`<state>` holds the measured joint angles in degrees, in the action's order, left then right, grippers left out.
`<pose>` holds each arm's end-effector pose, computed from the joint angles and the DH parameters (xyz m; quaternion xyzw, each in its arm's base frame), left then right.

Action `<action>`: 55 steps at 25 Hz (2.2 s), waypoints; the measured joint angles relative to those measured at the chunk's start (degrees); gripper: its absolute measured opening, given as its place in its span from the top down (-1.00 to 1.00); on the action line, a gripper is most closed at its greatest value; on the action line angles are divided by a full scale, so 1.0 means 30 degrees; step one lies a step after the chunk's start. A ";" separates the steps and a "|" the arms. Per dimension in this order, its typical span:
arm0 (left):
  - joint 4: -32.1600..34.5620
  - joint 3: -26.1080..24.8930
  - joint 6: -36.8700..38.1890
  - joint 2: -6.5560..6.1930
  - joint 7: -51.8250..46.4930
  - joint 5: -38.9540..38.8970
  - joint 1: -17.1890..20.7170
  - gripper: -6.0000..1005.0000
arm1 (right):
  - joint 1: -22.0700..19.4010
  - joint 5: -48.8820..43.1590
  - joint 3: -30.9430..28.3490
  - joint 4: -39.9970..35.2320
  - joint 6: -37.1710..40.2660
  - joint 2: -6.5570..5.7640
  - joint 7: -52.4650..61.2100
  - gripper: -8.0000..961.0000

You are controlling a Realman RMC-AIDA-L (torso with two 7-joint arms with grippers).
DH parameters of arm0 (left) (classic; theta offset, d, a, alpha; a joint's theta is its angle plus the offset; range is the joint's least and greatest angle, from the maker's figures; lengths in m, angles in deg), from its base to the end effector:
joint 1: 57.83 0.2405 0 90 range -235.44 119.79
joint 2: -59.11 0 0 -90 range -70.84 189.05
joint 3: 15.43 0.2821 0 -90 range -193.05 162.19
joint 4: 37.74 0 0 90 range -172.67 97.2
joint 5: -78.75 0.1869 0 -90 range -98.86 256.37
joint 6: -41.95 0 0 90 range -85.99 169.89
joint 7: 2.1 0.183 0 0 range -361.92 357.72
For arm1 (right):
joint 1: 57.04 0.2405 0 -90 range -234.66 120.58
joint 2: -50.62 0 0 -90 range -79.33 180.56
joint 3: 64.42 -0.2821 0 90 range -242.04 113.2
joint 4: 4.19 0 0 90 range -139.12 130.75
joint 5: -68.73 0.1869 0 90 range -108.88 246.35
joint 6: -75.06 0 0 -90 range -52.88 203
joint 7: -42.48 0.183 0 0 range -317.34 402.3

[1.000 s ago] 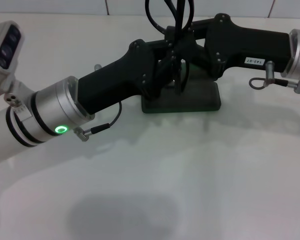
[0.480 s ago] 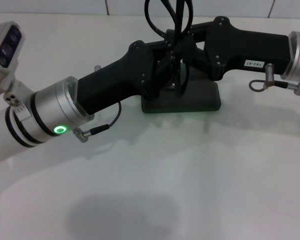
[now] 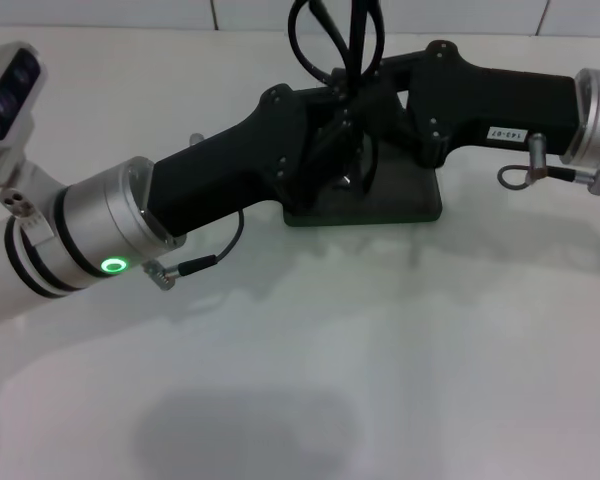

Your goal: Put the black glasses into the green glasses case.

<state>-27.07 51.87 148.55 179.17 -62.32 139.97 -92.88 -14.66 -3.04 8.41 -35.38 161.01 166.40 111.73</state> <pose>-0.1502 0.2994 -0.0459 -0.8109 -0.1385 -0.5677 0.0309 0.1103 0.3670 -0.0523 -0.9189 0.0299 0.3899 0.0528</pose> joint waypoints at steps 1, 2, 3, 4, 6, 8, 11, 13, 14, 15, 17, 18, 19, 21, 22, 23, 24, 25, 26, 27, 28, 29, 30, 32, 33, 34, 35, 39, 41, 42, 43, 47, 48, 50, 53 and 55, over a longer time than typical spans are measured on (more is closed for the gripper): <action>0.0002 0.0007 0.0013 0.0000 0.0000 0.0007 -0.0019 0.96 | 0.0023 -0.0075 0.0029 -0.0001 -0.0001 0.0005 0.0000 0.75; 0.0005 0.0014 0.0014 -0.0001 -0.0001 0.0016 -0.0032 0.96 | 0.0035 -0.0121 0.0078 -0.0001 -0.0001 0.0007 0.0001 0.75; 0.0007 0.0012 0.0013 -0.0001 -0.0004 0.0018 -0.0052 0.96 | 0.0053 -0.0152 0.0135 -0.0005 0.0002 0.0008 0.0000 0.75; 0.0011 0.0013 -0.0049 -0.0001 -0.0016 0.0019 -0.0095 0.96 | 0.0059 -0.0162 0.0197 -0.0030 0.0020 0.0009 0.0000 0.75; 0.0011 0.0013 -0.0114 -0.0002 -0.0047 0.0020 -0.0137 0.96 | 0.0060 -0.0175 0.0276 -0.0116 0.0083 0.0014 -0.0015 0.75; -0.0010 0.0010 -0.0213 -0.0002 -0.0120 0.0020 -0.0192 0.96 | 0.0053 -0.0194 0.0308 -0.0212 0.0146 0.0027 -0.0038 0.75; -0.0029 0.0009 -0.0345 -0.0002 -0.0188 -0.0001 -0.0226 0.96 | 0.0059 -0.0196 0.0402 -0.0231 0.0208 0.0046 -0.0111 0.75; -0.0029 0.0009 -0.0454 -0.0002 -0.0216 -0.0028 -0.0232 0.96 | 0.0062 -0.0191 0.0455 -0.0249 0.0210 0.0050 -0.0172 0.75; -0.0022 0.0009 -0.0480 -0.0002 -0.0224 -0.0036 -0.0233 0.96 | 0.0061 -0.0190 0.0454 -0.0249 0.0210 0.0050 -0.0173 0.75; -0.0007 0.0009 -0.0493 -0.0002 -0.0229 -0.0050 -0.0236 0.96 | 0.0061 -0.0188 0.0455 -0.0253 0.0202 0.0050 -0.0180 0.75; 0.0010 0.0008 -0.0503 -0.0002 -0.0230 -0.0064 -0.0239 0.96 | 0.0062 -0.0185 0.0454 -0.0258 0.0156 0.0049 -0.0188 0.75; 0.0012 0.0008 -0.0505 -0.0002 -0.0230 -0.0070 -0.0239 0.96 | 0.0062 -0.0185 0.0453 -0.0261 0.0107 0.0050 -0.0190 0.75; 0.0014 -0.0001 -0.0505 -0.0003 -0.0230 -0.0083 -0.0234 0.96 | 0.0061 -0.0185 0.0453 -0.0265 0.0064 0.0048 -0.0191 0.75; 0.0018 -0.0015 -0.0453 -0.0013 -0.0236 -0.0110 -0.0185 0.96 | 0.0071 -0.0185 0.0453 -0.0271 -0.0026 0.0034 -0.0196 0.75; 0.0018 -0.0028 -0.0378 -0.0029 -0.0253 -0.0133 -0.0121 0.96 | 0.0075 -0.0186 0.0451 -0.0342 -0.0146 0.0011 -0.0192 0.75; 0.0023 -0.0039 -0.0306 -0.0048 -0.0288 -0.0147 -0.0050 0.96 | 0.0075 -0.0190 0.0453 -0.0409 -0.0208 -0.0004 -0.0169 0.75; 0.0024 -0.0061 -0.0233 -0.0072 -0.0318 -0.0151 0.0031 0.96 | 0.0066 -0.0195 0.0449 -0.0527 -0.0281 -0.0048 -0.0113 0.75; 0.0055 -0.0078 -0.0058 -0.0149 -0.0378 -0.0154 0.0231 0.96 | 0.0052 -0.0333 0.0429 -0.0722 -0.0381 -0.0084 0.0089 0.75; 0.0063 -0.0089 0.0032 -0.0202 -0.0405 -0.0154 0.0341 0.96 | 0.0032 -0.0731 0.0384 -0.1135 -0.0564 -0.0128 0.0535 0.74; 0.0185 -0.0088 0.0319 -0.0356 -0.0426 -0.0130 0.0634 0.96 | 0.0031 -0.0896 0.0362 -0.1338 -0.0647 -0.0149 0.0738 0.74; 0.0370 -0.0056 0.0550 -0.0483 -0.0436 -0.0040 0.0875 0.96 | 0.0017 -0.1375 0.0345 -0.1751 -0.0831 -0.0159 0.1203 0.74; 0.0649 -0.0021 0.0818 -0.0650 -0.0443 0.0105 0.1198 0.96 | 0.0007 -0.2143 0.0324 -0.2516 -0.1122 -0.0173 0.1950 0.74; 0.1061 0.0017 0.1103 -0.0831 -0.0453 0.0381 0.1555 0.96 | 0.0007 -0.3296 0.0322 -0.3464 -0.1537 -0.0202 0.3111 0.74; 0.1860 0.0036 0.1612 -0.1225 -0.0524 0.1194 0.2212 0.96 | 0.0239 -0.6037 0.0326 -0.5375 -0.2156 -0.0238 0.5824 0.74; 0.2165 0.0037 0.1800 -0.1438 -0.0603 0.1652 0.2436 0.96 | 0.0406 -0.6922 0.0344 -0.5929 -0.2207 -0.0253 0.6609 0.74; 0.2382 0.0037 0.1954 -0.1611 -0.0670 0.2042 0.2611 0.96 | 0.0797 -0.8779 0.0379 -0.6959 -0.2273 -0.0259 0.8361 0.74; 0.2603 0.0039 0.2196 -0.1868 -0.0757 0.2724 0.2788 0.96 | 0.1356 -1.0826 0.0460 -0.7875 -0.2092 -0.0240 0.9903 0.74; 0.2804 0.0036 0.2592 -0.2318 -0.0581 0.4242 0.3149 0.96 | 0.3715 -1.7558 0.1570 -0.9587 -0.1096 -0.0013 1.4411 0.74; 0.2894 0.0023 0.2601 -0.2339 -0.0221 0.4450 0.3526 0.96 | 0.5158 -1.9773 0.2844 -0.9270 -0.1100 0.0047 1.5796 0.74; 0.2907 0.0004 0.2595 -0.2338 -0.0096 0.4462 0.3679 0.96 | 0.5783 -2.0502 0.3376 -0.8904 -0.1206 0.0075 1.6157 0.74; 0.2945 -0.0033 0.2575 -0.2333 0.0150 0.4475 0.3946 0.96 | 0.6507 -2.1010 0.3897 -0.8359 -0.1435 0.0105 1.6421 0.74; 0.2901 -0.0044 0.2506 -0.2326 0.0560 0.4503 0.4387 0.96 | 0.8998 -2.1752 0.5211 -0.6062 -0.2196 0.0138 1.6663 0.74; 0.2879 -0.0024 0.2500 -0.2326 0.0606 0.4542 0.4394 0.96 | 0.9415 -2.1719 0.5446 -0.5516 -0.2338 0.0139 1.6541 0.74; 0.2847 0.0007 0.2491 -0.2327 0.0741 0.4724 0.4395 0.96 | 0.9695 -2.1493 0.6253 -0.5127 -0.2902 0.0137 1.6363 0.74; 0.2954 0.0025 0.2496 -0.2319 0.0951 0.5454 0.4345 0.96 | 0.9487 -2.1385 0.7515 -0.5390 -0.3794 0.0140 1.6352 0.74; 0.2958 0.0031 0.2509 -0.2294 0.0947 0.5744 0.4213 0.96 | 0.9360 -2.1397 0.8280 -0.5572 -0.4212 0.0138 1.6354 0.74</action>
<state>-18.19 51.96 156.08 172.29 -59.48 157.20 -80.24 13.42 -67.23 33.25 -52.10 148.38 166.81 160.79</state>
